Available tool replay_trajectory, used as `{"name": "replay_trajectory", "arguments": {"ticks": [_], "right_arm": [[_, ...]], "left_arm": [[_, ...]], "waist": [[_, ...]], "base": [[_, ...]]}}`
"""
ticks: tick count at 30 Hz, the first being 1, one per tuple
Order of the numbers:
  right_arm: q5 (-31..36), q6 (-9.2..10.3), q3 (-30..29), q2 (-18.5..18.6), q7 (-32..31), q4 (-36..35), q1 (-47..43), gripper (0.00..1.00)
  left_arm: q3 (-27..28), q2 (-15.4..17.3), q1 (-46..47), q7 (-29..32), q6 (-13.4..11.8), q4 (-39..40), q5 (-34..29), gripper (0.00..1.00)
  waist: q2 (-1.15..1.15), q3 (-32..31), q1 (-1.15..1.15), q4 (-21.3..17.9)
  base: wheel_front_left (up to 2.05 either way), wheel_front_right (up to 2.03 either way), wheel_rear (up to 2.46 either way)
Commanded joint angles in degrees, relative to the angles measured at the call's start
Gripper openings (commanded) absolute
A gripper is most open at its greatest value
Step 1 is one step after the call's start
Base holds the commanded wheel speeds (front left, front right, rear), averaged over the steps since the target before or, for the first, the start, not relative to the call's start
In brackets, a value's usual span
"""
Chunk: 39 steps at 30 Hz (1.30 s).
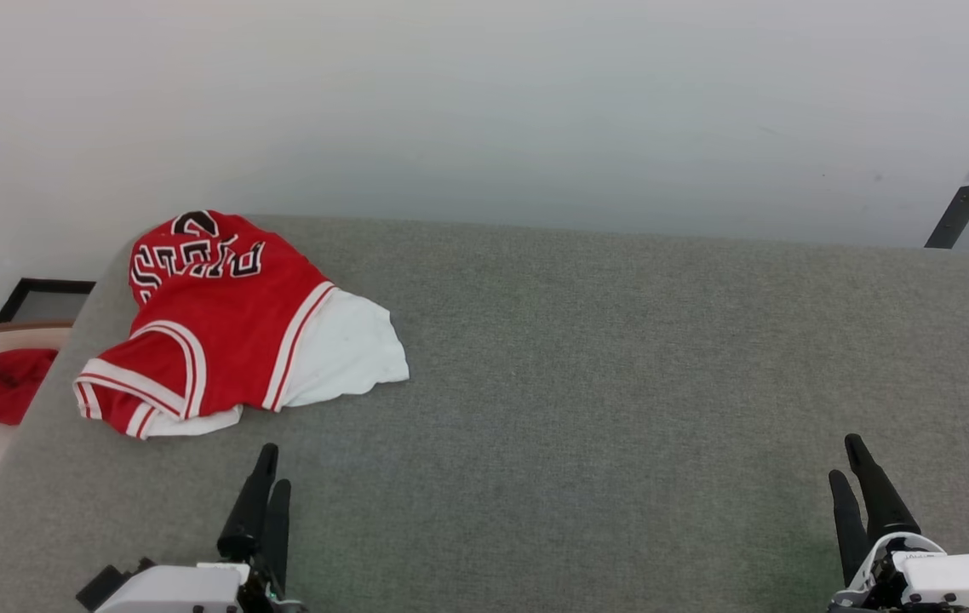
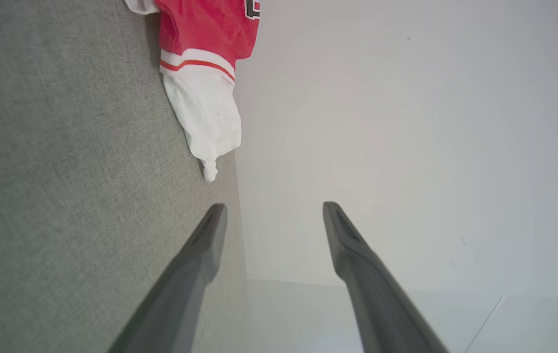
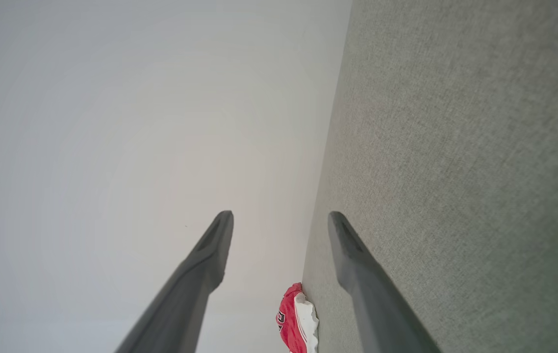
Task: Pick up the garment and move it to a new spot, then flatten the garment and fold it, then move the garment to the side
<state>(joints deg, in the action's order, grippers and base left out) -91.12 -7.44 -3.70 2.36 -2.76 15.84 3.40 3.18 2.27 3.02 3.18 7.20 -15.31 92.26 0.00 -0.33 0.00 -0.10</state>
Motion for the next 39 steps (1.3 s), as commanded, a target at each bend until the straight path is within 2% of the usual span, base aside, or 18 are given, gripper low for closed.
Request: {"name": "replay_trajectory", "arguments": {"ticks": [1, 20, 29, 39], "right_arm": [[0.6, -0.03, 0.3, 0.3, 0.4, -1.1, 1.2, 1.0], [5.2, -0.04, 2.7, 1.2, 4.4, -2.1, 1.4, 1.0], [11.9, -0.04, 4.1, 2.3, 6.8, -2.2, 1.6, 1.0], [25.8, -0.05, 5.2, 3.1, 9.1, -2.1, 1.8, 1.0]], "left_arm": [[-0.3, 0.5, 1.4, -0.3, 0.1, 1.1, -0.4, 1.0], [-3.7, 2.3, 1.9, -4.3, -0.2, 2.4, -4.5, 1.0], [-6.3, 4.4, 2.3, -7.5, -1.7, 2.2, -13.0, 1.0], [-7.7, 6.2, 3.2, -9.8, -4.5, 1.8, -27.3, 1.0]], "waist": [[0.0, 0.0, 0.0, 0.0], [0.0, -0.6, 0.0, -0.1], [0.0, -0.8, 0.0, 0.0], [0.0, -1.1, 0.0, 0.2]], "base": [[0.0, 0.0, 0.0], [0.0, 0.0, 0.0], [0.0, 0.0, 0.0], [0.0, 0.0, 0.0]]}}
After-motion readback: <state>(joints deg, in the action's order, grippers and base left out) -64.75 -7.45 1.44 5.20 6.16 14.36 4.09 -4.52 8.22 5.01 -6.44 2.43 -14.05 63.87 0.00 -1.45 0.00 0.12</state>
